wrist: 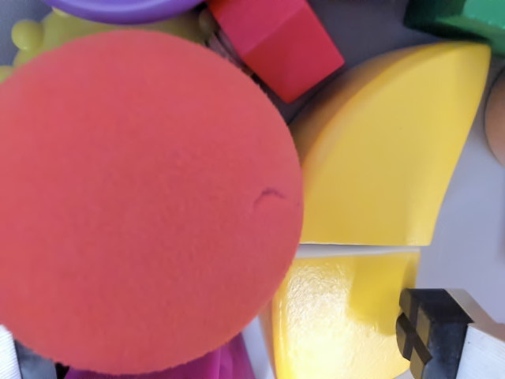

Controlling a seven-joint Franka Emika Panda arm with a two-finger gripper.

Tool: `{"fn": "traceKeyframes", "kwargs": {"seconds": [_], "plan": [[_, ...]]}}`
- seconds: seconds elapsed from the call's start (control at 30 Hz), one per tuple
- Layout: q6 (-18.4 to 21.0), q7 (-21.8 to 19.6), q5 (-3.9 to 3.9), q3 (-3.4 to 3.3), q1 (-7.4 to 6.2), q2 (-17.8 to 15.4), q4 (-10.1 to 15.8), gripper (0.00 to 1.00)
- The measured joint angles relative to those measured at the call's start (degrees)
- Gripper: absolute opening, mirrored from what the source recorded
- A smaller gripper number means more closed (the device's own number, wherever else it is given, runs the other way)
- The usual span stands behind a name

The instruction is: Pick an object from the bin

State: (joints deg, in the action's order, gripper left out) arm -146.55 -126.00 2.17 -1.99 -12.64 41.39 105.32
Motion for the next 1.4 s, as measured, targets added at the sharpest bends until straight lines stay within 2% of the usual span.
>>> {"fn": "traceKeyframes", "kwargs": {"seconds": [0.93,1.4], "plan": [[-0.3,0.0,0.00,-0.06,0.20,-0.1,-0.2,0.00],[0.5,0.0,0.00,-0.10,0.15,-1.3,0.1,0.00]]}}
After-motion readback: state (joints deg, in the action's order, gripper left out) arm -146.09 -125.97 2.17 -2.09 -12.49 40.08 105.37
